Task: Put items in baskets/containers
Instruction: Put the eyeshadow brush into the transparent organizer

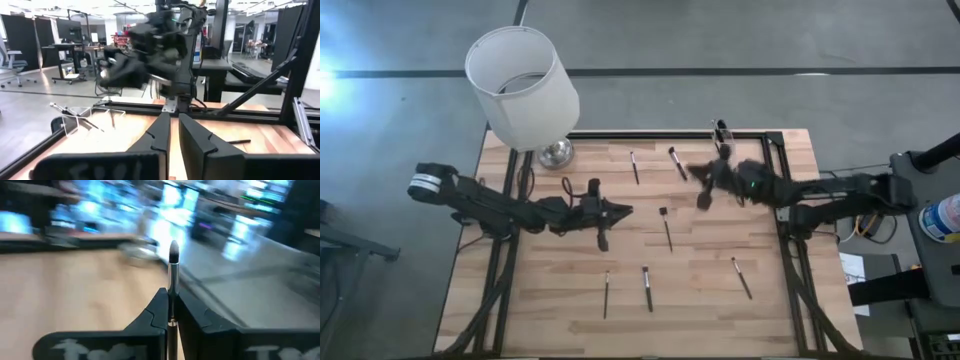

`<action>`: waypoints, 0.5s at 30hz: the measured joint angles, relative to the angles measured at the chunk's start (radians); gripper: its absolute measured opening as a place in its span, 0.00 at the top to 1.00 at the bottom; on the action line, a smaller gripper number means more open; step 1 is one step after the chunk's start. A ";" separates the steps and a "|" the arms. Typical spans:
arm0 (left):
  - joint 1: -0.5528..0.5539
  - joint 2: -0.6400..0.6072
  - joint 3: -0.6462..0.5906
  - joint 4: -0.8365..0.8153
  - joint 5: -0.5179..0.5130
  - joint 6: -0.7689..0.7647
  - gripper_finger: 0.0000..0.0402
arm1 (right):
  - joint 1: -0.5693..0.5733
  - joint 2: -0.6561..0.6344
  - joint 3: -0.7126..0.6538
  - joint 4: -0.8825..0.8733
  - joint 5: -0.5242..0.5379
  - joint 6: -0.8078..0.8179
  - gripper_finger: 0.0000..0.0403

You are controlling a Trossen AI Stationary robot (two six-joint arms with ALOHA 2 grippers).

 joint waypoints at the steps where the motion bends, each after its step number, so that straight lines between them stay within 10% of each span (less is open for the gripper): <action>1: 0.000 -0.011 -0.012 0.001 0.000 0.000 0.92 | -0.049 -0.028 0.001 -0.037 0.008 -0.001 0.97; 15: 0.000 -0.032 -0.028 0.001 0.004 0.000 0.92 | -0.589 -0.002 0.004 -0.164 -0.159 -0.028 0.97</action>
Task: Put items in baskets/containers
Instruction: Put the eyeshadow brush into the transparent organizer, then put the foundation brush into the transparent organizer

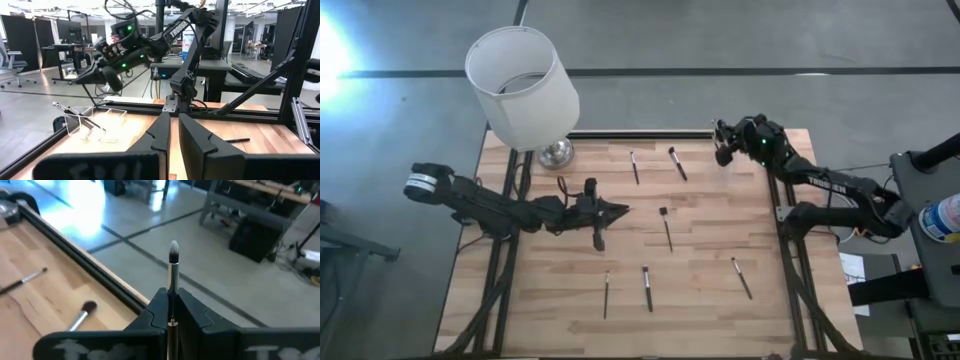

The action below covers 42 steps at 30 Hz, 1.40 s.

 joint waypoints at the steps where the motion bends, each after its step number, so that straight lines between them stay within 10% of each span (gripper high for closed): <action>1: 0.000 0.001 0.000 0.002 0.000 0.000 0.92 | -0.007 0.016 0.000 0.005 -0.010 0.000 0.97; 23: 0.000 0.002 0.000 0.001 0.000 -0.002 0.92 | -0.011 0.221 0.000 0.063 -0.044 0.006 0.89; 37: 0.000 0.002 0.000 -0.009 -0.001 0.000 0.92 | -0.006 0.116 0.051 -0.149 -0.085 0.044 0.78; 42: 0.000 0.002 0.000 -0.018 -0.023 0.004 0.92 | 0.052 0.020 0.077 -0.269 -0.085 0.053 0.89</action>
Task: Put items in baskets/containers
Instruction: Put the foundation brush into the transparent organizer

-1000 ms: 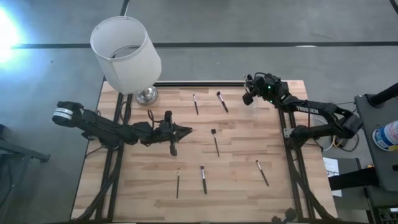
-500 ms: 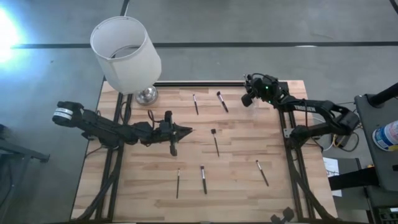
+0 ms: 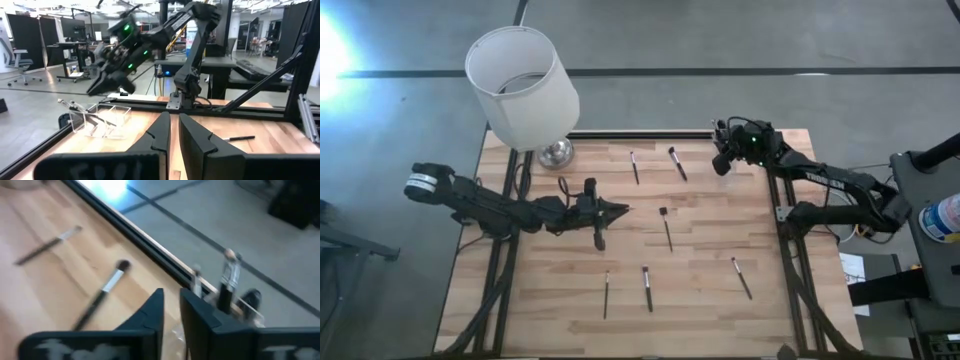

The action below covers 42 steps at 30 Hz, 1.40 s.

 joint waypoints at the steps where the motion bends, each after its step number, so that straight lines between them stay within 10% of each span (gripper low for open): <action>1: 0.000 0.000 0.000 -0.007 -0.002 0.000 0.92 | 0.021 -0.026 0.000 -0.008 0.000 0.006 0.92; 7: -0.003 0.001 -0.001 -0.112 -0.005 -0.012 0.92 | 0.220 -0.171 -0.043 -0.033 0.009 0.099 0.98; 20: -0.007 0.001 -0.148 -0.121 -0.007 -0.206 0.92 | 0.852 -0.220 -0.062 -0.414 0.393 0.495 0.98; 31: -0.022 0.001 -0.153 -0.109 -0.004 -0.230 0.92 | 1.299 -0.206 -0.051 -0.789 0.312 1.253 0.93; 42: -0.033 0.001 -0.154 -0.105 -0.004 -0.231 0.92 | 1.449 -0.022 -0.053 -0.781 0.250 1.527 0.69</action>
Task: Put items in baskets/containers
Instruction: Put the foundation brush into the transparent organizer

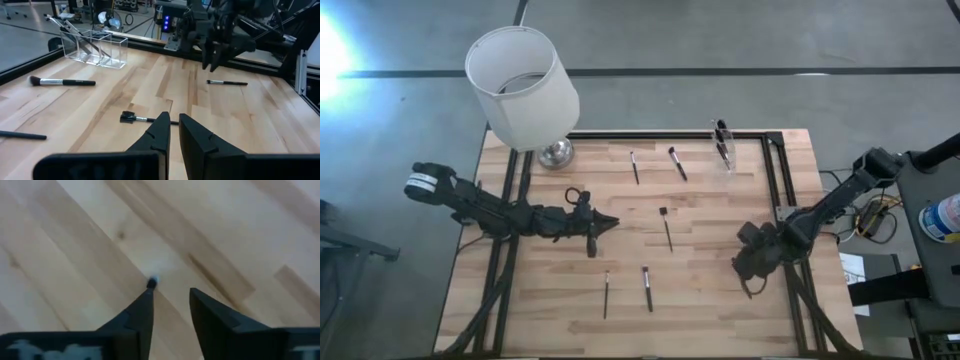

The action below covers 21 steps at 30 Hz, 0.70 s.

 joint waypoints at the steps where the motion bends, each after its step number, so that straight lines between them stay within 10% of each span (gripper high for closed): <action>1: 0.000 0.000 0.000 0.000 0.000 0.000 0.92 | 0.000 0.022 0.000 0.014 -0.014 0.001 0.67; 21: 0.000 0.000 -0.002 -0.003 0.000 0.083 0.92 | -0.005 0.271 0.045 0.145 0.013 0.025 0.72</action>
